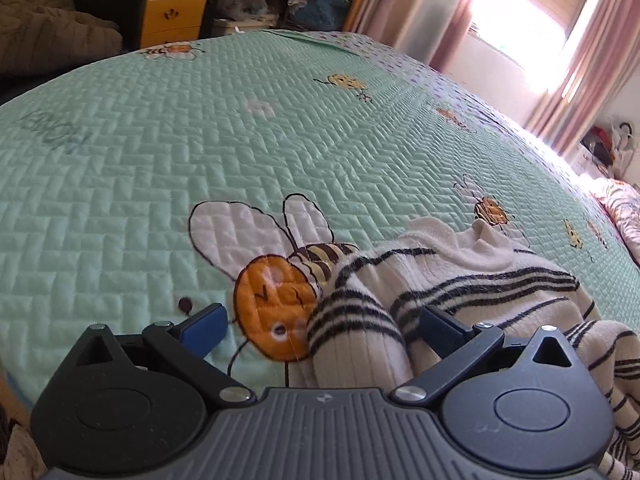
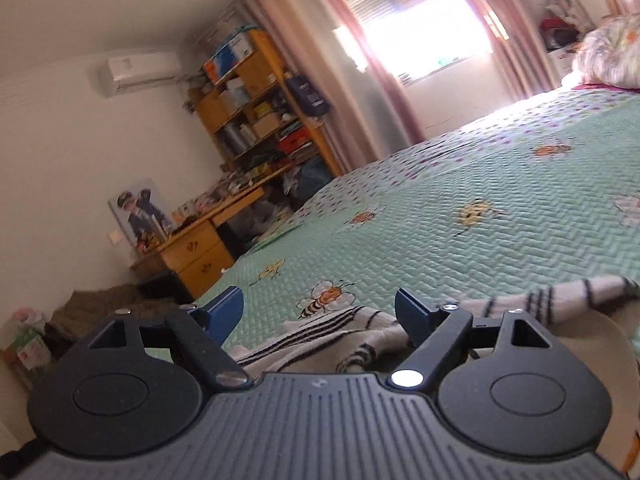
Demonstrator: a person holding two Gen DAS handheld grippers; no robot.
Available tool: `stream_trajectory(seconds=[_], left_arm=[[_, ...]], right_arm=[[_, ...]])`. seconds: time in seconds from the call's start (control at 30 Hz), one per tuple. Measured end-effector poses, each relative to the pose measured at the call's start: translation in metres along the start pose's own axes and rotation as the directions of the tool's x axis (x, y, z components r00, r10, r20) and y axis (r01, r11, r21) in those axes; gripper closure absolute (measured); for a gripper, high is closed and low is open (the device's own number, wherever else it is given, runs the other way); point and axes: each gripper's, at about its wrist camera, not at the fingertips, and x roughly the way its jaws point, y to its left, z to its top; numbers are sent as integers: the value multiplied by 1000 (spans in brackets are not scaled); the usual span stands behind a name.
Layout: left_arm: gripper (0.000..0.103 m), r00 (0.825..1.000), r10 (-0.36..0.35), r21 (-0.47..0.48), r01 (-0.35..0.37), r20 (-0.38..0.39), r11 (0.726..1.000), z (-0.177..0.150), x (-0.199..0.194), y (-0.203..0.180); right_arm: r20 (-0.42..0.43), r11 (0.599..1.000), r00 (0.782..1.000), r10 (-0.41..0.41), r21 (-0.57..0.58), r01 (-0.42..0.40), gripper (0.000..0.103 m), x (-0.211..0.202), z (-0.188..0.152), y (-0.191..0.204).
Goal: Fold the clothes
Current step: 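Grasp garment edges with both grippers and lift it off the bedspread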
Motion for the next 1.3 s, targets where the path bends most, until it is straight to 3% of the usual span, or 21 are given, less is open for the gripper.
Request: stream_trajectory(seconds=[0.17,0.23,0.3,0.4,0.6,0.7,0.77,0.83,0.87,0.9,0.93,1.03,1.2,1.3], left_arm=[[1,998,-64,51,65,-24,997,5,17,-2],[4,988,-150,94,153,-36,984,6,22,-7],[6,966,-249,135,256,-61,957,6,27,-13],[6,956,-285,177,293,-72,940,5,37,-21],[7,918,-393,40,395,-55,918,7,46,1],[17,899,-436,-1,436,-44,900,11,50,10],[27,888,-458,-30,457,-44,889,14,56,13],[49,880,-473,-48,471,-50,881,15,63,13],[51,878,-476,-43,474,-53,879,13,66,9],[61,876,-479,-39,478,-57,878,12,69,6],[72,873,-485,-39,483,-58,875,10,71,4],[87,876,-481,-54,479,-29,876,3,71,4],[90,896,-443,-2,444,38,896,8,50,-6],[91,897,-434,52,430,88,901,22,28,-21]], right_arm=[[-184,988,983,21,-144,-48,18,96,30,-1],[-300,979,954,-1,-193,-59,18,143,37,-8],[-385,974,923,-21,-217,-68,18,181,38,-19],[-478,973,877,-45,-219,-69,19,231,33,-36],[-607,983,794,-34,-166,-84,21,286,5,-59],[-596,984,803,33,-120,-129,25,289,-1,-64],[-586,983,806,77,-90,-159,39,292,-5,-68],[-594,980,799,89,-91,-177,57,294,-6,-65],[-599,978,795,95,-92,-186,64,295,-6,-64],[-603,976,792,95,-100,-194,79,296,-7,-62],[-604,975,792,89,-109,-192,82,296,-8,-59],[-593,972,802,69,-142,-188,86,295,-10,-50],[-468,957,884,6,-252,-141,88,270,-1,-26],[-367,939,930,-20,-326,-109,89,247,12,-4]])
